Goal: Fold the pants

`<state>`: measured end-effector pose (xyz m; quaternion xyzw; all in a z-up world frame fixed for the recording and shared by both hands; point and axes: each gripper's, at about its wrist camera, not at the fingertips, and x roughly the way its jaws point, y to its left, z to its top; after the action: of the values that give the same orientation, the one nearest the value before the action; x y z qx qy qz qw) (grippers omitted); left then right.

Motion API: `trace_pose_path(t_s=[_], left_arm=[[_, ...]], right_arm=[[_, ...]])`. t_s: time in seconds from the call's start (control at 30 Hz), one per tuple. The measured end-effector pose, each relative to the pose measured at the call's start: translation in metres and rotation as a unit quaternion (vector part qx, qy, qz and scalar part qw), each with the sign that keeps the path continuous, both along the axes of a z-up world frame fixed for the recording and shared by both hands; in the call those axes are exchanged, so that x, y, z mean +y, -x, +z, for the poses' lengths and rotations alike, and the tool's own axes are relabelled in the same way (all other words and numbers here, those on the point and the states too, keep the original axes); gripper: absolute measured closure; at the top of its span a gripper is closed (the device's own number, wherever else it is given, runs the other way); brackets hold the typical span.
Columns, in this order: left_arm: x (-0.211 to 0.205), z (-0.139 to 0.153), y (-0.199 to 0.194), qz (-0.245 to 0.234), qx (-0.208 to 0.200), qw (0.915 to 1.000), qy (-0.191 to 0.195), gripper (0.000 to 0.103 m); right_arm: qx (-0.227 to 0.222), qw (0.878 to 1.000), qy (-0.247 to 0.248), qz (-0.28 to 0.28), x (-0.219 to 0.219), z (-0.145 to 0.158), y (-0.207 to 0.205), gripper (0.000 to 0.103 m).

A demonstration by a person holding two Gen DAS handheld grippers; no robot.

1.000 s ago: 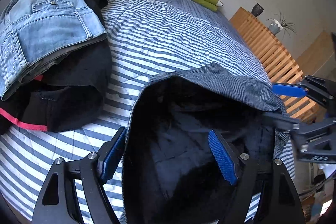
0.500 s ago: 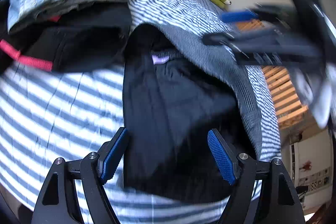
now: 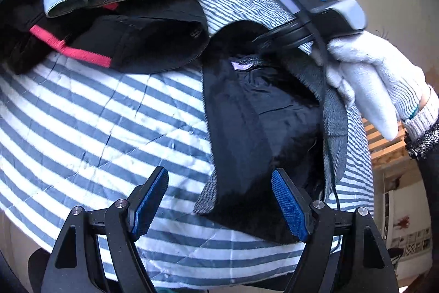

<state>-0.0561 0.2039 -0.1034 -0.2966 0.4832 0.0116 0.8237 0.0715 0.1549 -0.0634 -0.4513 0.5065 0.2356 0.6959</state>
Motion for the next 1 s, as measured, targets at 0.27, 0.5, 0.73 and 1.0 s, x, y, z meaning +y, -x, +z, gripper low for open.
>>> trace_pose_path(t_s=[0.27,0.5,0.73,1.0], left_arm=[[-0.013,0.012,0.002,-0.005,0.001,0.9994,-0.036,0.022],[-0.015,0.042,0.014,0.039,-0.014,0.9951,-0.090,0.021],[-0.043,0.052,-0.008,-0.019,0.020,0.9959,-0.087,0.017],[-0.056,0.039,-0.021,0.018,0.053,0.9968,-0.057,0.018]], right_arm=[[-0.067,0.964,-0.199,-0.163,-0.101,0.119,-0.032,0.098],[-0.110,0.934,-0.232,-0.247,-0.191,0.171,-0.034,0.098],[-0.109,0.919,-0.253,-0.281,-0.241,0.178,-0.031,0.098],[-0.103,0.912,-0.267,-0.295,-0.271,0.181,-0.021,0.098]])
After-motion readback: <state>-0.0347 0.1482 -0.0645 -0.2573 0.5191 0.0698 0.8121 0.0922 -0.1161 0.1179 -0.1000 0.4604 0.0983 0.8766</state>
